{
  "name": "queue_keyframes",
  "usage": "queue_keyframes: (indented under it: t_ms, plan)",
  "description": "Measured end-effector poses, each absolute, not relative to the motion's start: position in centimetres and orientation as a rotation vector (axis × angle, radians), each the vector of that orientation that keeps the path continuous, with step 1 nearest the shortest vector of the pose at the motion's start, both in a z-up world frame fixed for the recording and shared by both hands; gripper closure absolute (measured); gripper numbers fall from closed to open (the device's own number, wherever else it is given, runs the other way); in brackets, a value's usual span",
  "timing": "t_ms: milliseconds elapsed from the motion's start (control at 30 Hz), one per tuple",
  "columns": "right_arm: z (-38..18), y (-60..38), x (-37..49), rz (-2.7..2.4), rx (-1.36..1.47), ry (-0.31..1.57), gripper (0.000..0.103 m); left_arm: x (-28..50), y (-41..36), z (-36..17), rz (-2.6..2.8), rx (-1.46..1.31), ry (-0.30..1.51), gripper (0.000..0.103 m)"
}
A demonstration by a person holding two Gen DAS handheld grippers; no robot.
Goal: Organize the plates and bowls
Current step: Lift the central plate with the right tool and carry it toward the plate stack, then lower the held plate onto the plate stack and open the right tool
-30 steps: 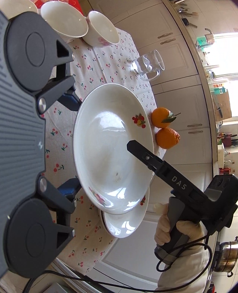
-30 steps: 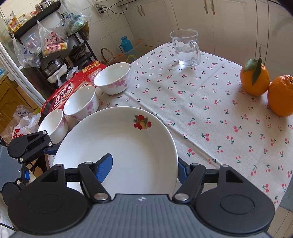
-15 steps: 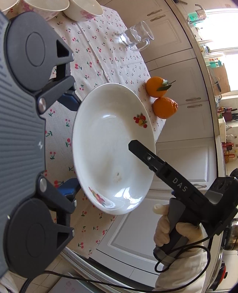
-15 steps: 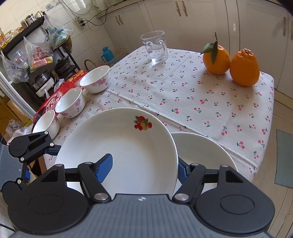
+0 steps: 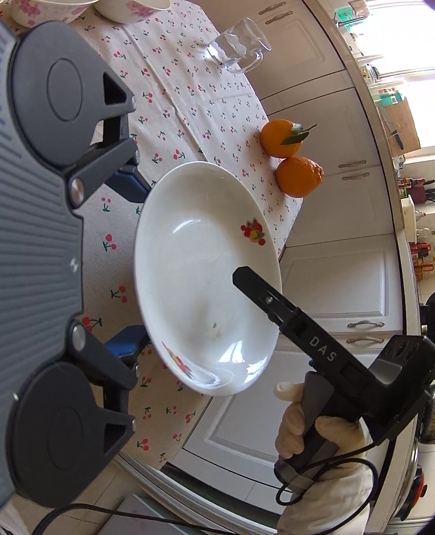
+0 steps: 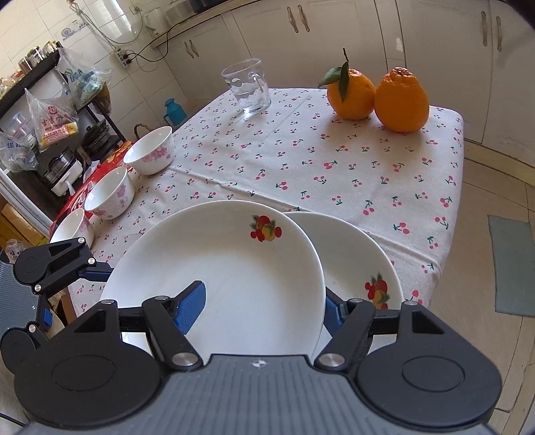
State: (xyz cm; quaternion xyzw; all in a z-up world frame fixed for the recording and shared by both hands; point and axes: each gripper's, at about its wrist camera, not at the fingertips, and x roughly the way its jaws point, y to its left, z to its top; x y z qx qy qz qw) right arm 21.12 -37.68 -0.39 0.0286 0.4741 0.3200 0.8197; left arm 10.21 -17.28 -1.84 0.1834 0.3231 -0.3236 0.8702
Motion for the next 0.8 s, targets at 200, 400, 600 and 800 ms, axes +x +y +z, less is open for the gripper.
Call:
queue_keyframes:
  t_ms: [200, 400, 600, 800]
  plan:
    - [-0.7, -38.3, 21.1, 0.675, 0.078, 1.003, 0.027, 10.4, -17.7, -1.9, -0.685, 0.401, 0.674, 0.023]
    - [-0.9, -39.0, 20.9, 0.659, 0.087, 1.005, 0.027, 10.7, -18.1, -2.0, -0.702, 0.413, 0.672, 0.023]
    - [-0.9, -39.7, 20.6, 0.645, 0.097, 1.001, 0.027, 11.2, -18.4, -2.1, -0.714, 0.410, 0.679, 0.023]
    - [-1.0, -40.2, 20.1, 0.626, 0.099, 1.003, 0.027, 11.8, -18.5, -2.3, -0.721, 0.397, 0.691, 0.023]
